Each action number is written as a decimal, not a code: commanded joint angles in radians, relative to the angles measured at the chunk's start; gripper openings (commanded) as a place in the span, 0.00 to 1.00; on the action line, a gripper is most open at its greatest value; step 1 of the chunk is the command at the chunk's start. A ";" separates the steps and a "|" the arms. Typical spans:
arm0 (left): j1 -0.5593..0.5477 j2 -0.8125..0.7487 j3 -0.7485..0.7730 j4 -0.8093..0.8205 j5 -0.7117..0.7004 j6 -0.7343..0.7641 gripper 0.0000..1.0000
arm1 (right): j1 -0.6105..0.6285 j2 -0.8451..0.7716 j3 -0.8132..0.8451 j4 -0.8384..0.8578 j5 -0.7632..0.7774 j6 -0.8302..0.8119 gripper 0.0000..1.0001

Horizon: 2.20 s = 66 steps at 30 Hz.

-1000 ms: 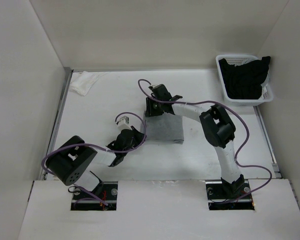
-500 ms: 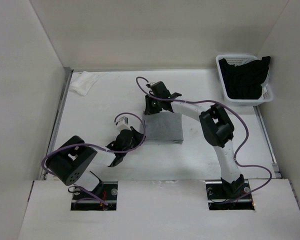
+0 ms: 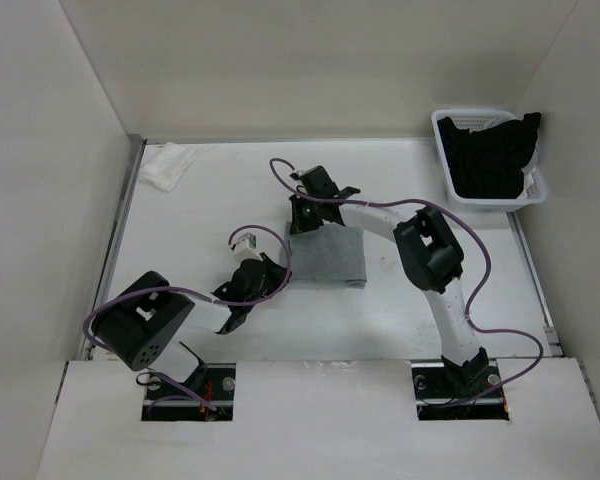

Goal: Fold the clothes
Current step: Fold the tank top

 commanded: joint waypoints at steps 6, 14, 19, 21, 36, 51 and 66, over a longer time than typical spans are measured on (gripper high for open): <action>-0.001 -0.008 -0.044 0.071 0.001 -0.026 0.03 | -0.012 -0.112 -0.013 0.160 0.083 0.068 0.00; 0.002 -0.016 -0.065 0.080 -0.003 -0.040 0.03 | -0.029 -0.071 0.028 0.185 0.152 0.117 0.00; 0.002 -0.025 -0.080 0.080 -0.011 -0.048 0.03 | -0.031 -0.010 0.075 0.182 0.197 0.130 0.00; 0.007 -0.025 -0.085 0.080 -0.011 -0.051 0.03 | -0.029 0.015 0.092 0.180 0.195 0.131 0.00; 0.023 -0.179 -0.136 0.047 -0.083 -0.081 0.27 | -0.022 -0.101 0.031 0.212 0.156 0.147 0.29; 0.065 -0.750 0.056 -0.524 -0.269 0.228 0.45 | -0.025 -0.761 -0.550 0.398 0.272 0.079 0.06; 0.284 -0.718 0.078 -0.674 -0.105 0.259 0.50 | -0.068 -1.029 -1.102 0.756 0.689 0.177 0.35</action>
